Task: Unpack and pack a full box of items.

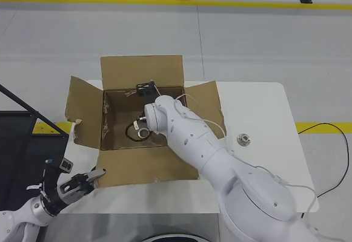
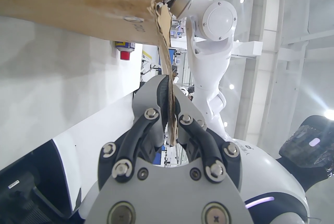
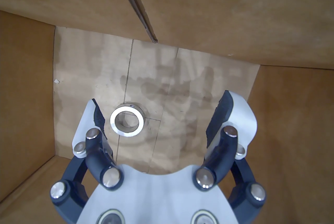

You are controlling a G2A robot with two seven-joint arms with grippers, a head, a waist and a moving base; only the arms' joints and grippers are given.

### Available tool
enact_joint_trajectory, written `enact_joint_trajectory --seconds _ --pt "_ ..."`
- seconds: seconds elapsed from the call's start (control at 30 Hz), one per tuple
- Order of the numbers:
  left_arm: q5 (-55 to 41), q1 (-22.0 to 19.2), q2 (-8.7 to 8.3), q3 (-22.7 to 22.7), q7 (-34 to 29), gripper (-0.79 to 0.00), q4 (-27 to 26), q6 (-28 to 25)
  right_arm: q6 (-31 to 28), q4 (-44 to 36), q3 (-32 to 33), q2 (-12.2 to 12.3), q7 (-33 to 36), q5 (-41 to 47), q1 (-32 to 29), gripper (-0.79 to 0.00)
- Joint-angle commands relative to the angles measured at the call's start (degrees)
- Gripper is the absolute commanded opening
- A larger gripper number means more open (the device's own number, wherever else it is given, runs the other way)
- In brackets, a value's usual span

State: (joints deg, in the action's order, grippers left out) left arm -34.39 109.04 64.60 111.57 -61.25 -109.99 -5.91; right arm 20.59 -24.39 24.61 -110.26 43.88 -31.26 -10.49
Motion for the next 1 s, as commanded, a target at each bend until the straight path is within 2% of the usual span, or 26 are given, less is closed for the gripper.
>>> enact_joint_trajectory --seconds 0.0,0.63,0.83,0.97 --pt "0.08 -0.42 -0.09 -0.40 -0.74 -0.785 0.16 -0.01 0.78 -1.17 0.44 0.49 0.44 -0.69 -0.33 0.000" --pt "-0.15 -2.43 -0.98 -2.23 -6.40 -0.785 1.28 -0.05 6.04 -15.53 5.84 6.34 6.01 -9.63 -5.37 0.000" --pt "-0.34 -2.94 -1.33 -1.20 -6.43 -0.785 3.14 0.93 1.43 -18.48 7.20 7.93 13.42 -11.61 -6.32 0.000" --pt "0.06 -3.00 -1.51 -1.30 -6.71 -0.785 3.74 1.18 -1.43 -18.47 7.34 8.01 16.78 -11.99 -6.58 0.000"
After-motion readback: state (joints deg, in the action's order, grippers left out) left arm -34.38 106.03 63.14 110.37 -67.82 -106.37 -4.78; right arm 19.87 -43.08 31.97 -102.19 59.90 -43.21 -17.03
